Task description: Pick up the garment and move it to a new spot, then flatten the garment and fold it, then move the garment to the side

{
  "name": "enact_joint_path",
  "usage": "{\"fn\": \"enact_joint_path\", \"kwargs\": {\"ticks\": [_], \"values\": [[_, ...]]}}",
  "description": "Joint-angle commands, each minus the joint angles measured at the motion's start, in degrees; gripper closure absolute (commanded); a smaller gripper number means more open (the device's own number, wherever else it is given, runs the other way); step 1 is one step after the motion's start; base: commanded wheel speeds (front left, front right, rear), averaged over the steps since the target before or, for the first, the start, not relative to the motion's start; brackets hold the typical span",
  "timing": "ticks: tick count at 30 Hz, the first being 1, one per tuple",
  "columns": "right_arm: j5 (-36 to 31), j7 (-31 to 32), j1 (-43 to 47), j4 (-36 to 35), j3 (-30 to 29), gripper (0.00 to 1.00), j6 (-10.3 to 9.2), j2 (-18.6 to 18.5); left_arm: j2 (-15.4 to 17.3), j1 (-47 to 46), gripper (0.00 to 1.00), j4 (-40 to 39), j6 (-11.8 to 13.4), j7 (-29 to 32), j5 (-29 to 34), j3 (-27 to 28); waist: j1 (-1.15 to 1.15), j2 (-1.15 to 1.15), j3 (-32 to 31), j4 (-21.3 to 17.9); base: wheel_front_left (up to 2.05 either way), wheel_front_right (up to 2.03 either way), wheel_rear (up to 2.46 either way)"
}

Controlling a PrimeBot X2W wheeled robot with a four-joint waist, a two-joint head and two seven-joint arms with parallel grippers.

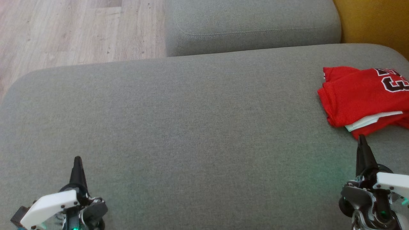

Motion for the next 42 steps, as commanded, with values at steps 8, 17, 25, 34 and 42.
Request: {"fn": "enact_joint_path", "kwargs": {"ticks": [8,17,25,34,42], "values": [[-0.36,0.59,-3.01,-1.77,0.89,1.0,-0.04,-0.13,0.39,-2.8,1.0,-1.62,-0.38,0.55,0.66,2.01,0.0,0.0,0.0,0.0,0.0,0.0,0.0],[-0.43,0.66,-3.02,-1.77,0.8,1.0,-0.04,-0.07,0.3,-2.81,1.0,-1.61,-0.38,0.65,0.76,2.13,0.0,0.0,0.0,0.0,0.0,0.0,0.0],[-0.49,0.72,-3.02,-1.77,0.73,1.0,-0.04,-0.01,0.23,-2.82,1.0,-1.61,-0.38,0.73,0.85,2.24,0.0,0.0,0.0,0.0,0.0,0.0,0.0],[-0.55,0.78,-3.03,-1.76,0.65,1.0,-0.04,0.04,0.16,-2.83,1.0,-1.6,-0.38,0.82,0.94,2.34,0.0,0.0,0.0,0.0,0.0,0.0,0.0],[-0.6,0.82,-3.04,-1.76,0.6,1.0,-0.04,0.07,0.1,-2.83,1.0,-1.6,-0.38,0.88,1.0,2.42,0.0,0.0,0.0,0.0,0.0,0.0,0.0]]}}
